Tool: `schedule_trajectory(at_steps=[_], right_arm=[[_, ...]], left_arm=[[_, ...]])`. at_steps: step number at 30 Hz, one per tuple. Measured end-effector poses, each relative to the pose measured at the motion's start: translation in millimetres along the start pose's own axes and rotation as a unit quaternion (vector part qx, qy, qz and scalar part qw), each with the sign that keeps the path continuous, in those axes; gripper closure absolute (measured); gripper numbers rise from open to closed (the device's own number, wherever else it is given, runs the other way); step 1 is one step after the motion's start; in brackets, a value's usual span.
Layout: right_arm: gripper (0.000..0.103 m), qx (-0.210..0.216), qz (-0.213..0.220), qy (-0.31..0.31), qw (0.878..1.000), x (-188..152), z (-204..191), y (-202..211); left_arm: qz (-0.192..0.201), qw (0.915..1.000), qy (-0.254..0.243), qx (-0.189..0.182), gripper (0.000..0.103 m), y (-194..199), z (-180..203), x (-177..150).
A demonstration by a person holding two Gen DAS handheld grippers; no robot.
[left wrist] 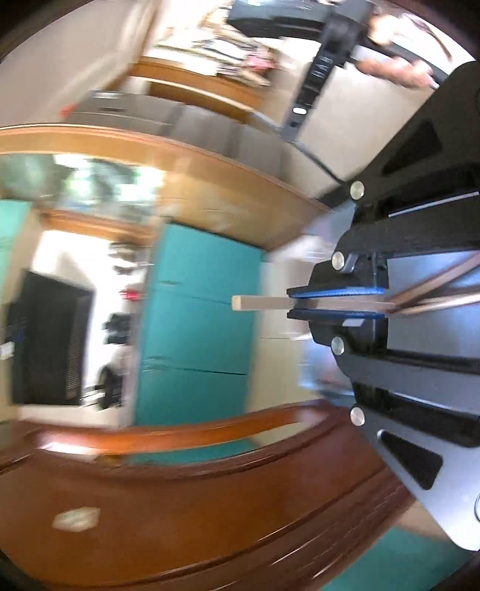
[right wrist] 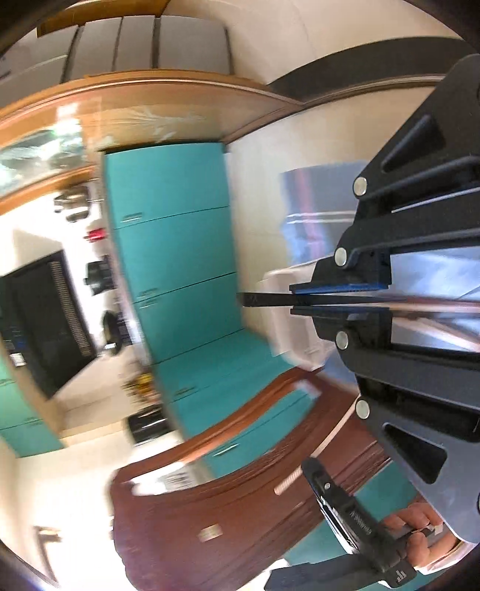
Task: Organize utensils
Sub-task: 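Lift both chopsticks and drop them into the white utensil holder, opening both tools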
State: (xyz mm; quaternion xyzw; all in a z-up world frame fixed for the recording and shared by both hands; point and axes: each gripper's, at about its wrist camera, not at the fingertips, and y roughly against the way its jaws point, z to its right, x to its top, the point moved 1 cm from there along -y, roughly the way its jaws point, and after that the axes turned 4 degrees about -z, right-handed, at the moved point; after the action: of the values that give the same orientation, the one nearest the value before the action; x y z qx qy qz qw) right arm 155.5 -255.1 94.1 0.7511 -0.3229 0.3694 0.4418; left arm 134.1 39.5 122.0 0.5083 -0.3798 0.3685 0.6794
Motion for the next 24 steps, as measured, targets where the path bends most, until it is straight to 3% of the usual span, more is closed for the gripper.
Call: schedule_trajectory(at_steps=[2, 3, 6, 8, 12, 16, 20, 23, 24], right_arm=[[0.096, 0.009, 0.057, -0.008, 0.998, 18.2, -9.5, 9.5], [0.096, 0.014, 0.083, -0.008, 0.996, 24.6, -11.8, 13.3], [0.096, -0.019, 0.151, 0.000, 0.988, 33.2, -19.6, 11.2], [0.096, -0.044, 0.164, 0.001, 0.985, 30.6, -20.1, -2.6], [0.096, -0.055, 0.109, -0.004, 0.992, 22.0, -11.5, -49.5], [0.096, -0.068, 0.065, 0.004, 0.996, 5.3, -0.7, -75.8], [0.096, -0.075, 0.039, 0.010, 0.996, -4.9, 5.7, -87.4], [0.078, -0.084, 0.042, 0.006, 0.996, -8.9, 10.5, -88.6], [0.068, -0.085, 0.047, 0.003, 0.995, -10.5, 13.4, -83.6]], left_arm=[[0.088, 0.9956, 0.027, -0.016, 0.096, 17.7, -6.9, 17.8], [0.113, 0.9928, 0.034, -0.021, 0.096, 20.4, -9.3, 22.2], [0.142, 0.9880, 0.061, -0.009, 0.096, 5.1, -19.8, 27.3], [0.125, 0.9896, 0.070, 0.011, 0.096, -22.3, -24.5, 21.0], [0.070, 0.9950, 0.064, 0.030, 0.096, -76.0, -26.1, 3.3], [0.047, 0.9969, 0.021, 0.059, 0.096, -99.7, -16.1, -14.5], [0.025, 0.9972, 0.013, 0.070, 0.096, -111.9, -14.4, -31.1], [0.017, 0.9972, 0.018, 0.070, 0.088, -109.7, -16.1, -39.9], [0.019, 0.9971, 0.019, 0.072, 0.084, -108.8, -15.6, -39.6]])
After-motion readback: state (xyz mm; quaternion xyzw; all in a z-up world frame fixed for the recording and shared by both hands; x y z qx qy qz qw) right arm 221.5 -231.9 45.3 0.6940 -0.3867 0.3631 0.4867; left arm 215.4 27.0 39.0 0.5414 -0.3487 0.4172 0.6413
